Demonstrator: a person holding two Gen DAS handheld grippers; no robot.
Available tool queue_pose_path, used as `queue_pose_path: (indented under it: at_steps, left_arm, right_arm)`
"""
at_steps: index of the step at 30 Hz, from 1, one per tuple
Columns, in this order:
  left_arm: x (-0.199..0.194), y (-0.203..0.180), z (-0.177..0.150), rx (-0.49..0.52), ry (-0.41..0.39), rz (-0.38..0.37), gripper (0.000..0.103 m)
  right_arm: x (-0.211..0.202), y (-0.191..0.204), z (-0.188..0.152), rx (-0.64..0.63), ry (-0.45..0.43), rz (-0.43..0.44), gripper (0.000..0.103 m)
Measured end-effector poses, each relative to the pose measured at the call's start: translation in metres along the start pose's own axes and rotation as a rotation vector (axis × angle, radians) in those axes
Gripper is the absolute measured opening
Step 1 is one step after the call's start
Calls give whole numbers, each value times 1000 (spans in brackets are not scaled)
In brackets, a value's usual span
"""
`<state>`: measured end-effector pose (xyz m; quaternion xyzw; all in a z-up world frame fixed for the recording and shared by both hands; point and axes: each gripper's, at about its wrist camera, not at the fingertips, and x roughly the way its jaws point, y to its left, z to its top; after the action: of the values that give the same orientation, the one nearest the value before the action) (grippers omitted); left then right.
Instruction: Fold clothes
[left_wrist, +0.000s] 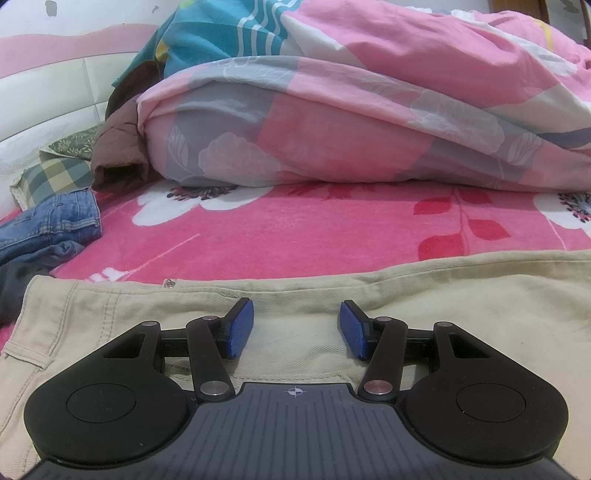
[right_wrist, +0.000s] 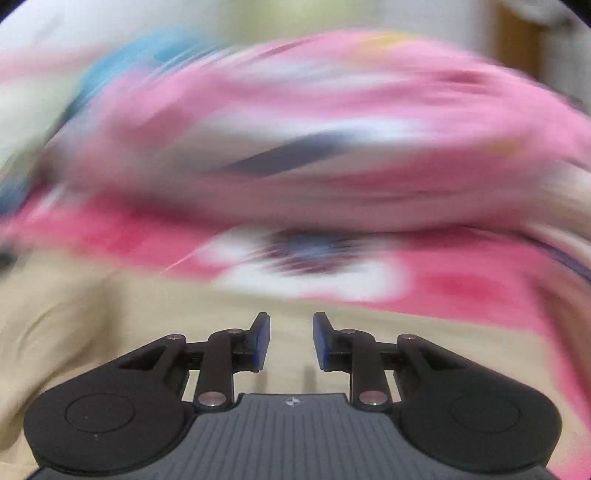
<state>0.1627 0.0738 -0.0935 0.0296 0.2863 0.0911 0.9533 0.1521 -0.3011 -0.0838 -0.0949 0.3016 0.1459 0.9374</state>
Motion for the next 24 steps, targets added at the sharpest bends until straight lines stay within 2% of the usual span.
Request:
queue_pose_path:
  at_steps: [2, 3, 7, 8, 11, 13, 14, 16, 17, 18, 19, 20, 24]
  left_arm:
    - [0, 0, 0, 2, 0, 1, 53]
    - [0, 0, 0, 2, -1, 1, 53]
    - [0, 0, 0, 1, -2, 0, 53]
    - [0, 0, 0, 0, -3, -1, 53]
    - [0, 0, -1, 0, -3, 0, 53]
    - [0, 0, -1, 2, -2, 0, 53]
    - [0, 0, -1, 3, -2, 1, 53]
    - [1, 0, -1, 5, -1, 2, 53]
    - [1, 0, -1, 6, -1, 3, 53]
    - [1, 0, -1, 7, -1, 3, 53]
    - [1, 0, -1, 8, -1, 4, 53]
    - [1, 0, -1, 8, -1, 4, 53]
    - [1, 0, -1, 11, 0, 6, 54]
  right_arm:
    - [29, 36, 2, -114, 54, 106, 20]
    - [36, 38, 3, -127, 64, 129, 19]
    - [42, 6, 4, -66, 61, 145, 19]
    - [43, -12, 3, -23, 60, 125, 18]
    - [37, -106, -14, 223, 49, -20, 13]
    - [26, -171, -38, 363, 55, -209, 13]
    - [18, -202, -52, 443, 47, -266, 0]
    - [-7, -250, -76, 636, 13, -343, 0]
    - [-19, -261, -83, 658, 7, -424, 0]
    - [-27, -262, -87, 627, 19, -514, 2]
    - [-33, -261, -90, 616, 29, -545, 2]
    - [-39, -249, -88, 599, 19, -508, 2]
    - [-58, -179, -70, 470, -63, -259, 3]
